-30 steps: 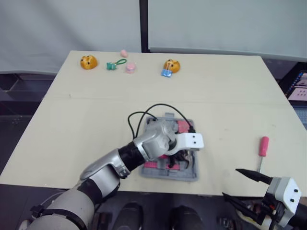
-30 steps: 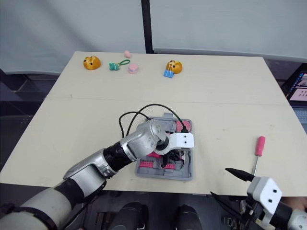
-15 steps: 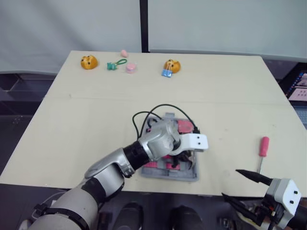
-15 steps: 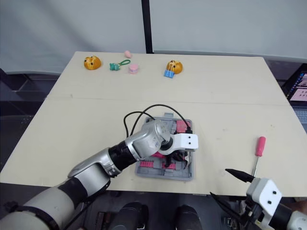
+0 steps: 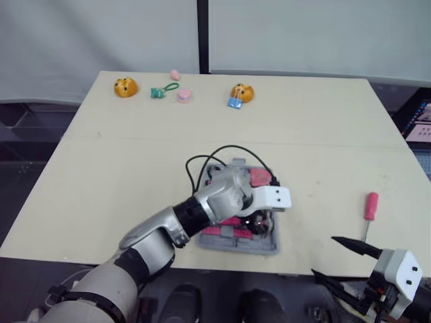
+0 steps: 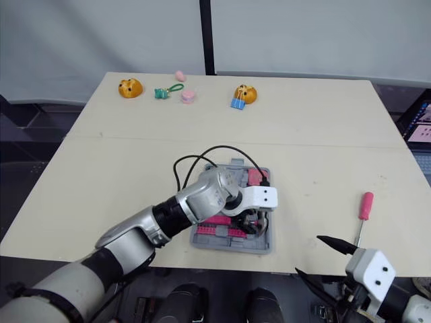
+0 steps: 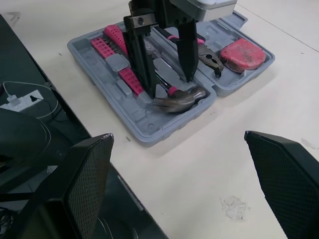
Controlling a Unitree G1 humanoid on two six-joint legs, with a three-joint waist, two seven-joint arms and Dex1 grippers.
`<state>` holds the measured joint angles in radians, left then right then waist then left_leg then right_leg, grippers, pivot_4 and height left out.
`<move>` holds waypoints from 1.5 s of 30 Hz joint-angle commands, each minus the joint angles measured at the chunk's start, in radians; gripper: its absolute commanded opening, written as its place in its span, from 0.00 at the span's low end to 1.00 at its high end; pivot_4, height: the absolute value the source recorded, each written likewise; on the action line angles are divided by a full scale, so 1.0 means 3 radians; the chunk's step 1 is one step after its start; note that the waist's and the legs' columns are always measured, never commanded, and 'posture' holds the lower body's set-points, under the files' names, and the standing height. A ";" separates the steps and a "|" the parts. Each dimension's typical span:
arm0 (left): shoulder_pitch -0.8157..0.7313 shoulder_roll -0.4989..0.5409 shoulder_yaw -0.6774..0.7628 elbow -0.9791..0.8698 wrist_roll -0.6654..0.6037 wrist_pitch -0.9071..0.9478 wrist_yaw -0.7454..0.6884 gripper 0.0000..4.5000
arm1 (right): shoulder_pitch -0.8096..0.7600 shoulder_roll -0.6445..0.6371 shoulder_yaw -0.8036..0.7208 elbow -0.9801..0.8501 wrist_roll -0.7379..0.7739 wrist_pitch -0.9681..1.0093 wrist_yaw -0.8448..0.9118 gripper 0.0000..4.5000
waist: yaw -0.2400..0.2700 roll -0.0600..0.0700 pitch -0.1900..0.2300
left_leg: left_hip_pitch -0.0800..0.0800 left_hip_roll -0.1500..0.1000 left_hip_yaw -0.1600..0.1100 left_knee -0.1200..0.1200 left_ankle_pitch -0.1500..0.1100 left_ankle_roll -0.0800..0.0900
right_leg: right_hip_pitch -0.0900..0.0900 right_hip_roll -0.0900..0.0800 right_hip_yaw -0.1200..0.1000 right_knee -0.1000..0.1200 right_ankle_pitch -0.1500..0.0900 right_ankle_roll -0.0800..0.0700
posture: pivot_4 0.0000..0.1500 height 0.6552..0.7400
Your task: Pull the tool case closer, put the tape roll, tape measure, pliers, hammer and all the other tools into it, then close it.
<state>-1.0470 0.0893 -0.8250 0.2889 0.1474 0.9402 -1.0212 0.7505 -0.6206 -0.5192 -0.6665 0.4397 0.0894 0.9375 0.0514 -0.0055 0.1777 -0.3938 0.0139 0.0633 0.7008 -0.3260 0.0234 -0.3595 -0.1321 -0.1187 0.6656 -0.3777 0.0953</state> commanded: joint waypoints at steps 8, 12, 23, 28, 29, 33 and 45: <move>-0.0237 0.0286 0.0715 -0.0570 -0.0469 0.0463 -0.0112 0.80 | -0.0144 -0.0026 -0.0011 -0.0050 0.0014 0.0028 -0.0034 1.00 | -0.0007 0.0008 -0.0004 | 0.0001 0.0001 -0.0001 0.0000 0.0000 0.0000 | 0.0001 0.0001 0.0000 0.0001 0.0000 0.0000 | 1.00 0.15; 0.0090 0.0395 0.1092 -0.0629 -0.0657 0.0140 -0.0008 0.44 | -0.0187 -0.0029 0.0000 -0.0044 0.0011 0.0044 -0.0030 1.00 | -0.0016 0.0009 -0.0005 | 0.0002 0.0001 -0.0001 0.0000 0.0000 0.0000 | 0.0001 0.0001 0.0000 0.0002 0.0000 0.0000 | 1.00 0.15; 0.1451 0.0924 0.1656 -0.1037 -0.1112 -0.1568 -0.0321 0.01 | -0.0282 -0.0009 -0.0001 -0.0004 0.0013 0.0049 -0.0033 1.00 | -0.0012 0.0012 -0.0006 | 0.0005 -0.0001 0.0000 0.0002 0.0000 -0.0001 | 0.0002 0.0000 0.0001 0.0007 0.0000 -0.0001 | 1.00 0.15; 0.1669 0.0961 0.1731 -0.0794 -0.1073 -0.2070 -0.0276 0.01 | -0.0326 -0.0006 0.0019 0.0014 -0.0001 0.0053 -0.0035 1.00 | 0.0003 0.0012 -0.0006 | 0.0006 -0.0001 0.0000 0.0004 0.0000 -0.0001 | 0.0003 0.0000 0.0001 0.0008 0.0000 0.0000 | 1.00 0.15; 0.1676 0.0947 0.1727 -0.0720 -0.1032 -0.2166 -0.0234 0.01 | -0.0330 -0.0006 0.0016 0.0018 -0.0004 0.0051 -0.0031 1.00 | 0.0003 0.0012 -0.0006 | 0.0007 -0.0002 0.0000 0.0004 0.0000 0.0000 | 0.0003 0.0000 0.0001 0.0009 0.0000 0.0000 | 1.00 0.15; 0.1675 0.0860 0.1679 -0.0401 -0.0903 -0.2503 -0.0116 0.01 | -0.0348 -0.0014 0.0007 0.0019 -0.0001 0.0060 -0.0029 1.00 | -0.0002 0.0012 -0.0006 | 0.0007 -0.0002 0.0001 0.0003 0.0000 0.0000 | 0.0003 0.0000 0.0001 0.0010 0.0000 0.0000 | 1.00 0.15; 0.1766 0.0755 0.1571 -0.0002 -0.0712 -0.2909 -0.0071 0.01 | -0.0307 -0.0003 -0.0036 -0.0007 0.0027 0.0069 -0.0024 1.00 | -0.0005 0.0011 -0.0006 | 0.0007 -0.0002 0.0002 0.0002 0.0000 0.0000 | 0.0000 0.0000 0.0001 0.0014 0.0000 0.0000 | 1.00 0.15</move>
<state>-0.5176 0.3251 -0.3490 0.2932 -0.0705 0.0860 -1.0442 0.6494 -0.6237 -0.5109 -0.6557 0.4304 0.1119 0.9375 0.0498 -0.0021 0.1758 -0.3916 0.0133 0.0639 0.7014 -0.3261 0.0234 -0.3594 -0.1320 -0.1183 0.6697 -0.3777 0.0952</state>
